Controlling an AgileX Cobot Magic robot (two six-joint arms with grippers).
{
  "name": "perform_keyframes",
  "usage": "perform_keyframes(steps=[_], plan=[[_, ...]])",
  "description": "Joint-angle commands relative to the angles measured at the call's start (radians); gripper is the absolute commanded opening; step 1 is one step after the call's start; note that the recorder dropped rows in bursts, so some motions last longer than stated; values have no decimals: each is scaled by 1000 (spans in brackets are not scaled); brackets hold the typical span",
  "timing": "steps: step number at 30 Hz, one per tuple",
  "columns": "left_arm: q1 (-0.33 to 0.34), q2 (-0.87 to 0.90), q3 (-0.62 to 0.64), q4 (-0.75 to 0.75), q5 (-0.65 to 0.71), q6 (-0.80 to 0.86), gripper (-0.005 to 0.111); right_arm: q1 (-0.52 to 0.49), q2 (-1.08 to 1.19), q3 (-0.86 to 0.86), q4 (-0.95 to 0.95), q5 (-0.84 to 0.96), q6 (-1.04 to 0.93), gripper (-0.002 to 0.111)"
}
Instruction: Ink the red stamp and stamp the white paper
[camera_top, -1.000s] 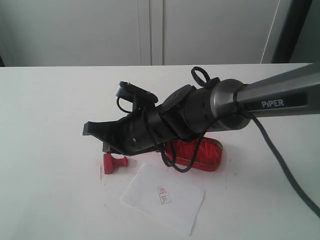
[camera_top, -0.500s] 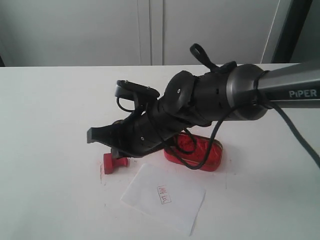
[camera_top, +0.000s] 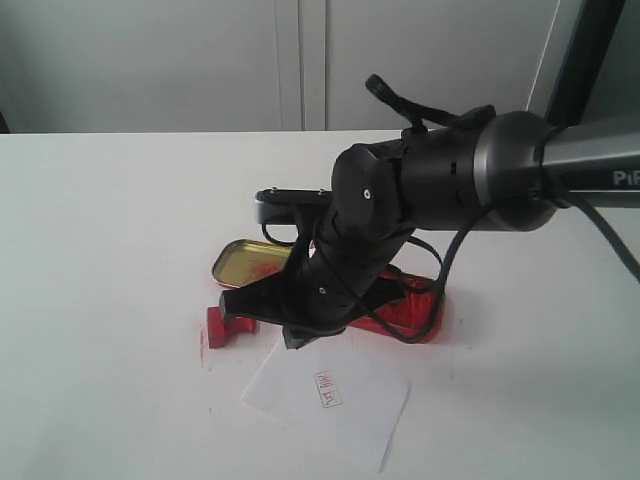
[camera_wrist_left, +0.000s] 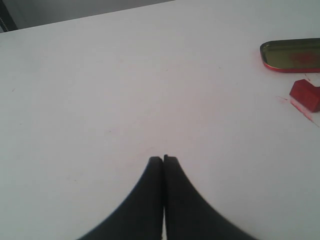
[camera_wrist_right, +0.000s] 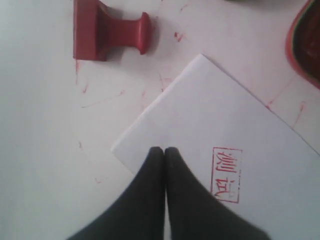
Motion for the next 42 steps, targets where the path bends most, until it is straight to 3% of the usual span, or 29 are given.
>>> perform_keyframes(steps=[1,15,33,42], plan=[[3,-3,3,-3,-3,3,0,-4,-23,4,-53,16,17,0],[3,-3,3,-3,-3,3,0,-4,-28,4,-53,29,-28,0],[3,-3,3,-3,-3,3,0,-4,-72,4,-53,113,124,0],[3,-3,3,-3,-3,3,0,-69,-116,4,-58,178,128,0]])
